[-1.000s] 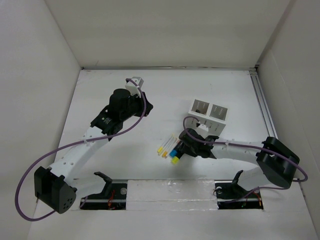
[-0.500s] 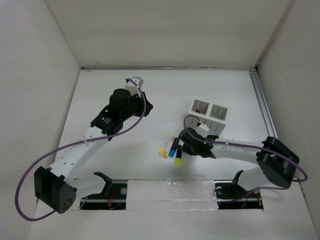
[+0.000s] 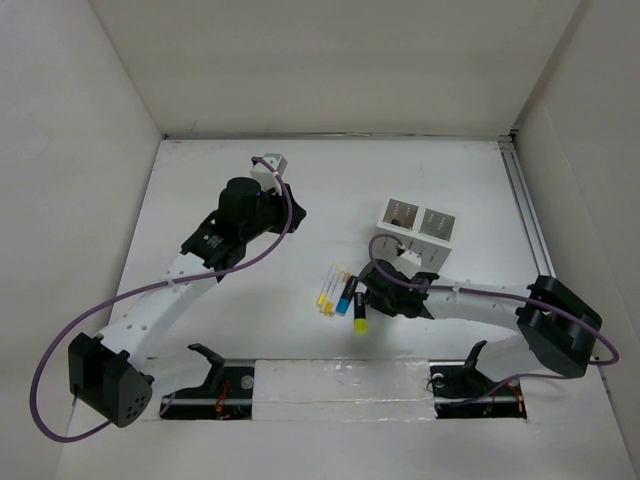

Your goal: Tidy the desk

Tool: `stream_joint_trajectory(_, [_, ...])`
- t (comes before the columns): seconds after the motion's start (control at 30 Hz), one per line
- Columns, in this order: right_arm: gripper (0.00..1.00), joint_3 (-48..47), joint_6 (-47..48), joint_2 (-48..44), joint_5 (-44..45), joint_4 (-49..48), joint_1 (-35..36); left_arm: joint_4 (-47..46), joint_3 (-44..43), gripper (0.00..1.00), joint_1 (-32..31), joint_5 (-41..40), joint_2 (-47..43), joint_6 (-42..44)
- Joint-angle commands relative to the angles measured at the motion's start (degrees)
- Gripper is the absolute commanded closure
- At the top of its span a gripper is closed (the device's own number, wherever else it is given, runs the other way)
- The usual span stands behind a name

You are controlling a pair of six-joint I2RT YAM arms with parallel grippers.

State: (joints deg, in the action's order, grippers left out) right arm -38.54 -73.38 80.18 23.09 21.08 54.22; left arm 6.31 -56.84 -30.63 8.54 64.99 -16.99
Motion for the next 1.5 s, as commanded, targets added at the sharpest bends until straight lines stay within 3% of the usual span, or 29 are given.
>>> stream_joint_trajectory(0.0, [0.53, -1.6, 0.7, -1.4, 3.0, 1.9, 1.5, -1.5, -1.2, 0.84, 0.2, 0.7, -1.3, -0.2])
stream_joint_trajectory(0.37, [0.56, -0.7, 5.6, -8.4, 2.7, -3.9, 2.6, -1.5, -1.2, 0.84, 0.2, 0.3, -1.0, -0.3])
stream_joint_trajectory(0.87, [0.55, -5.5, 7.4, 7.8, -0.4, -0.8, 3.4, -1.6, -1.3, 0.84, 0.2, 1.0, -1.1, -0.2])
stream_joint_trajectory(1.07, [0.67, -5.2, 6.0, 7.4, 0.8, 1.2, 3.4, -1.6, -1.3, 0.84, 0.2, 1.0, -1.0, -0.3])
stream_joint_trajectory(1.27, [0.9, -3.4, 4.7, 4.0, 2.2, 2.3, 3.4, -1.6, -1.2, 0.84, 0.2, 1.1, -1.3, -0.3])
stream_joint_trajectory(1.4, [1.0, -2.9, 4.0, 0.9, 4.6, 4.2, 3.4, -1.7, -1.3, 0.84, 0.2, 1.3, -1.4, -0.4])
stream_joint_trajectory(1.47, [1.0, -2.2, 4.0, -4.0, 6.2, 4.2, 3.4, -1.7, -1.2, 0.84, 0.2, 1.5, -1.3, -0.3])
